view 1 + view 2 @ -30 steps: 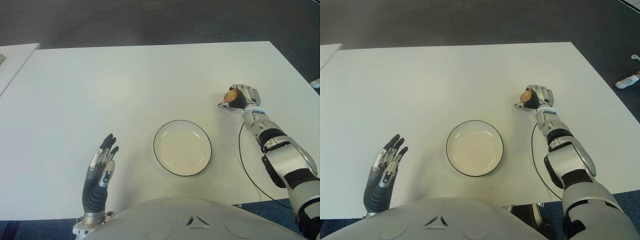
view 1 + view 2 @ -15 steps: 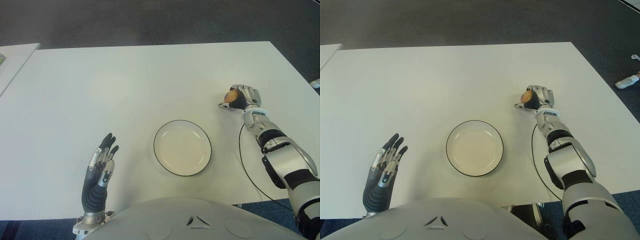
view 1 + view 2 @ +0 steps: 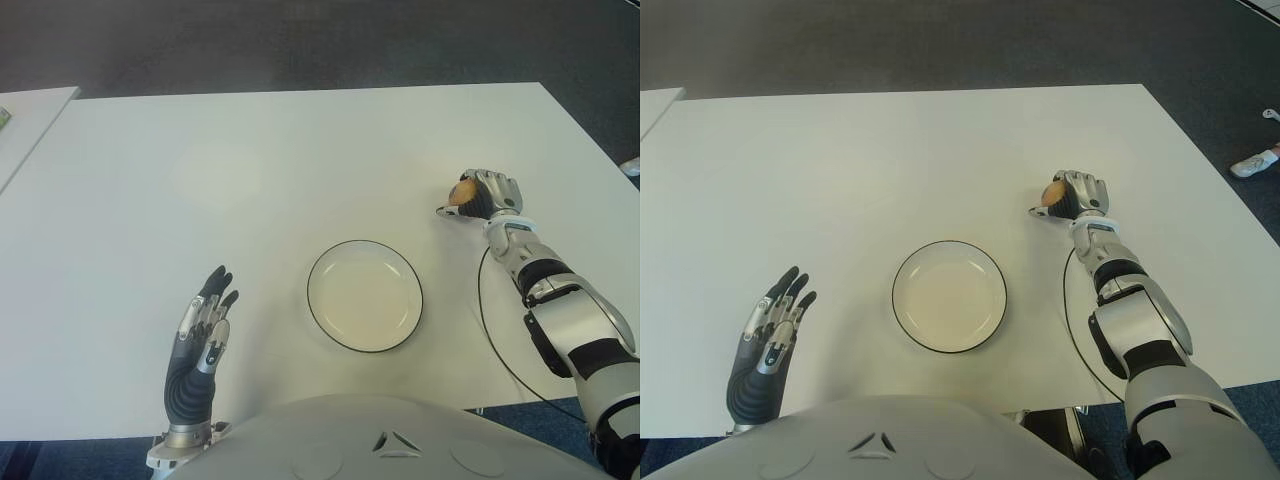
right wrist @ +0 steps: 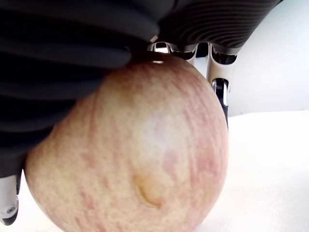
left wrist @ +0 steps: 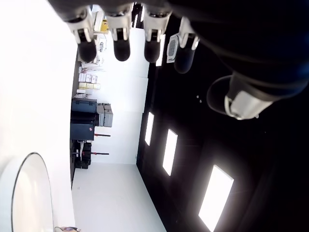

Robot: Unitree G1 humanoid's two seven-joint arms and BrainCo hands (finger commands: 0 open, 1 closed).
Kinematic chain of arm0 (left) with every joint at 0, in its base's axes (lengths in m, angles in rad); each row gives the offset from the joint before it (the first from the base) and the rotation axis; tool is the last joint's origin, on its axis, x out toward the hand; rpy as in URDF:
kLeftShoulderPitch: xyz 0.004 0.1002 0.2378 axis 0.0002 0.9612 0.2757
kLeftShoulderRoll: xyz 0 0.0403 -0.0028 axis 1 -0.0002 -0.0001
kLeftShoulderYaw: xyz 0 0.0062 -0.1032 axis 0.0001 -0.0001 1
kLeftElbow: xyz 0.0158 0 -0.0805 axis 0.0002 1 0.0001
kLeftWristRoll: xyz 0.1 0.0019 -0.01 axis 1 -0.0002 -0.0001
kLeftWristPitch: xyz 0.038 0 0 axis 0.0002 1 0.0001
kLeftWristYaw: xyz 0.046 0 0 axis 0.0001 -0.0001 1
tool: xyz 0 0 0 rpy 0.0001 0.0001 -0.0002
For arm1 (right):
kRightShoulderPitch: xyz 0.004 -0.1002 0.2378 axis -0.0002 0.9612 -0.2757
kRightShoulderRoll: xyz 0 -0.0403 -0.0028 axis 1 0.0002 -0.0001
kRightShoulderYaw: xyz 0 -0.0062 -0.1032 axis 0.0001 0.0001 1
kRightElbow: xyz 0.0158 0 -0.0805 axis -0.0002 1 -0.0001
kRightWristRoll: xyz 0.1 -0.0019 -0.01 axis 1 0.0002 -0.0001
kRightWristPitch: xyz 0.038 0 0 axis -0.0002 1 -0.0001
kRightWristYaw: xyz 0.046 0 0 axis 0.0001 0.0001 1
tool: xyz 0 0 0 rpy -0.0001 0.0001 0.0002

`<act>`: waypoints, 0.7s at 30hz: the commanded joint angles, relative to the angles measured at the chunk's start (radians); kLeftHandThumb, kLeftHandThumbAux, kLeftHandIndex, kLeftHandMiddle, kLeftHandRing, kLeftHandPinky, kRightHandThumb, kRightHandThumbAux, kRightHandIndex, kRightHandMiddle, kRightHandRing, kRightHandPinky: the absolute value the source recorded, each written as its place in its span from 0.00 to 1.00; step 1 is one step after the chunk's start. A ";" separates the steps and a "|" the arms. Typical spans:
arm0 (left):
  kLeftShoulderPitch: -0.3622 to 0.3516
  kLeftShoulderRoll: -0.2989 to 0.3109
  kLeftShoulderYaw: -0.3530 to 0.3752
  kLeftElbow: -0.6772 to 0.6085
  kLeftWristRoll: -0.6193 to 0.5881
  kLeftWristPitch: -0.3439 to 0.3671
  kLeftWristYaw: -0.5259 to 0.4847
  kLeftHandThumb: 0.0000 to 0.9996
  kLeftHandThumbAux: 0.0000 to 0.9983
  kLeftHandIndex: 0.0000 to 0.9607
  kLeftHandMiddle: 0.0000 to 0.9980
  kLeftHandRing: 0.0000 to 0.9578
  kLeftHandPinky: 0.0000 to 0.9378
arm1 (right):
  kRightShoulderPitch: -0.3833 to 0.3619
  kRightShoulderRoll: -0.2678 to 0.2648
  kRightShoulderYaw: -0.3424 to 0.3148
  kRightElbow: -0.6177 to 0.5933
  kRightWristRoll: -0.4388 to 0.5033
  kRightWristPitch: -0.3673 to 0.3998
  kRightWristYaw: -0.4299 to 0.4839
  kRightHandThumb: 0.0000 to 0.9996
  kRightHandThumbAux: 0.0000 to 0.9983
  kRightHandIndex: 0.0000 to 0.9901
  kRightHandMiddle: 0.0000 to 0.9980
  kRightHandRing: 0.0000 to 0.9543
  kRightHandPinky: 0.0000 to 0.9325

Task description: Put the apples into the plate.

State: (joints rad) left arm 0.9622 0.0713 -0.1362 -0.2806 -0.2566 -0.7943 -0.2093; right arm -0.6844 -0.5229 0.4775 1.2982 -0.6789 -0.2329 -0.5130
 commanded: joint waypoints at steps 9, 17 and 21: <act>-0.008 0.007 -0.009 -0.007 -0.039 0.031 -0.014 0.08 0.43 0.16 0.06 0.01 0.00 | 0.048 0.016 0.011 0.038 -0.006 0.012 0.047 0.54 0.77 0.76 0.85 0.84 0.84; -0.011 0.003 -0.010 -0.009 -0.041 0.034 -0.013 0.11 0.43 0.16 0.06 0.01 0.00 | 0.028 0.010 0.004 0.033 -0.001 -0.001 0.041 0.55 0.77 0.77 0.85 0.84 0.82; -0.008 0.003 -0.011 -0.017 -0.040 0.038 -0.011 0.11 0.43 0.16 0.06 0.01 0.00 | 0.009 0.002 0.001 0.023 -0.001 -0.023 0.026 0.55 0.76 0.76 0.84 0.83 0.80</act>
State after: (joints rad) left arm 0.9572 0.0724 -0.1391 -0.2919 -0.2942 -0.7740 -0.2115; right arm -0.6941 -0.5249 0.4753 1.3022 -0.6792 -0.2410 -0.5075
